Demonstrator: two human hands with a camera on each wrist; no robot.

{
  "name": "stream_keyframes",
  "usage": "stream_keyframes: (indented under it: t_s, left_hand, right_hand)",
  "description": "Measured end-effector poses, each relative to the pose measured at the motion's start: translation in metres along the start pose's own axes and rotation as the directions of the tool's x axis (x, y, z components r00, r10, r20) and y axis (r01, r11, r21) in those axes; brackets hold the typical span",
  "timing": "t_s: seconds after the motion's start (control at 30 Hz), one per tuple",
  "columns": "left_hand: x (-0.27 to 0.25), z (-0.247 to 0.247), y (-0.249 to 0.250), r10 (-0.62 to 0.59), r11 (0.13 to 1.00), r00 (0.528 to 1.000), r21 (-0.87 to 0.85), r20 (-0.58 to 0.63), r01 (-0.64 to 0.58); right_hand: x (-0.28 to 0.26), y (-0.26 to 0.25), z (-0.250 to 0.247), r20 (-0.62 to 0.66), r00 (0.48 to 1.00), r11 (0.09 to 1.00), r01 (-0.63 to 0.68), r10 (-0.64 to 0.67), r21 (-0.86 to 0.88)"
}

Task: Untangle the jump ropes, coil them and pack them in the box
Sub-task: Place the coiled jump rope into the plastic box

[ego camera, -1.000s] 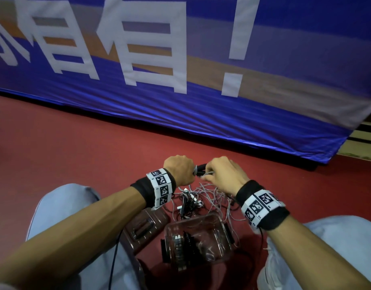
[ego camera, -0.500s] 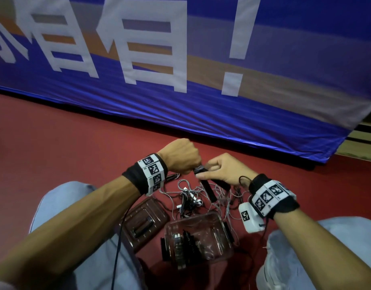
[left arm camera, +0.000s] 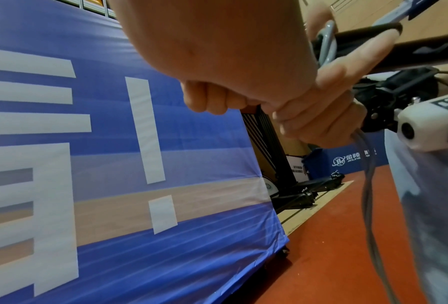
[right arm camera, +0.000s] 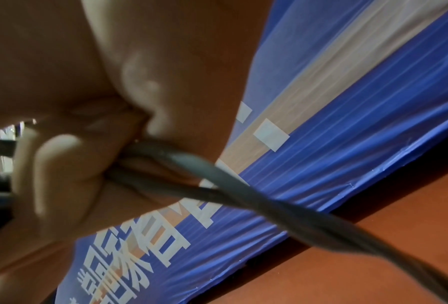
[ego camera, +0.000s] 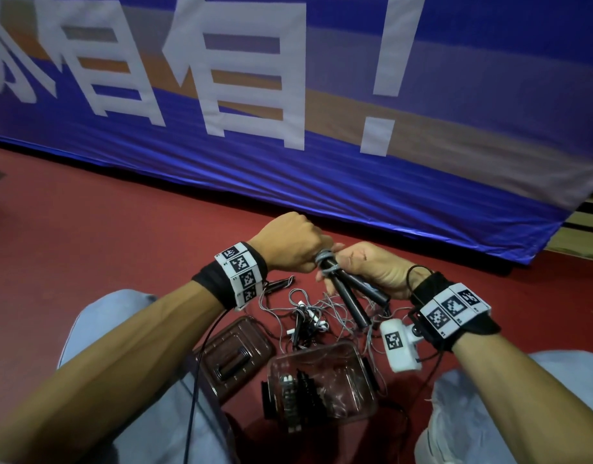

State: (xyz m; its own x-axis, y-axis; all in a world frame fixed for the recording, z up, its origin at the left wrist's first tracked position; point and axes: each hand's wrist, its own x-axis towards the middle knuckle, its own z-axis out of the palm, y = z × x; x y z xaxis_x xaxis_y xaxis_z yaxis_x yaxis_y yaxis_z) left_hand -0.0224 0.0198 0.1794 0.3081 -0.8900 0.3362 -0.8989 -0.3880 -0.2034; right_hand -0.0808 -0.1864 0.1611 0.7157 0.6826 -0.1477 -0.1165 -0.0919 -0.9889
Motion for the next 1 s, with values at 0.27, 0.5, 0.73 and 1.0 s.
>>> stream_keyframes:
  t_s: [0.27,0.5,0.73,1.0]
  left_hand:
    - [0.000,0.001,0.010,-0.145,0.981,0.988,-0.141,-0.060,0.136]
    - [0.010,-0.006,0.021,-0.631,0.744,0.774,-0.242,0.054,0.623]
    - [0.014,0.008,0.022,-0.813,0.509,0.531,-0.149,0.241,0.848]
    - [0.024,0.025,0.030,-0.795,0.562,0.509,0.085,0.330,0.823]
  right_hand:
    - [0.000,-0.004,0.009,-0.169,0.986,1.000,-0.011,0.008,-0.016]
    - [0.019,0.002,0.018,-0.421,0.906,0.930,0.187,-0.039,0.316]
    - [0.034,0.005,0.028,-0.617,0.779,0.983,0.003,0.114,0.186]
    - [0.018,0.015,0.019,-0.626,0.776,0.759,-0.359,-0.080,-0.543]
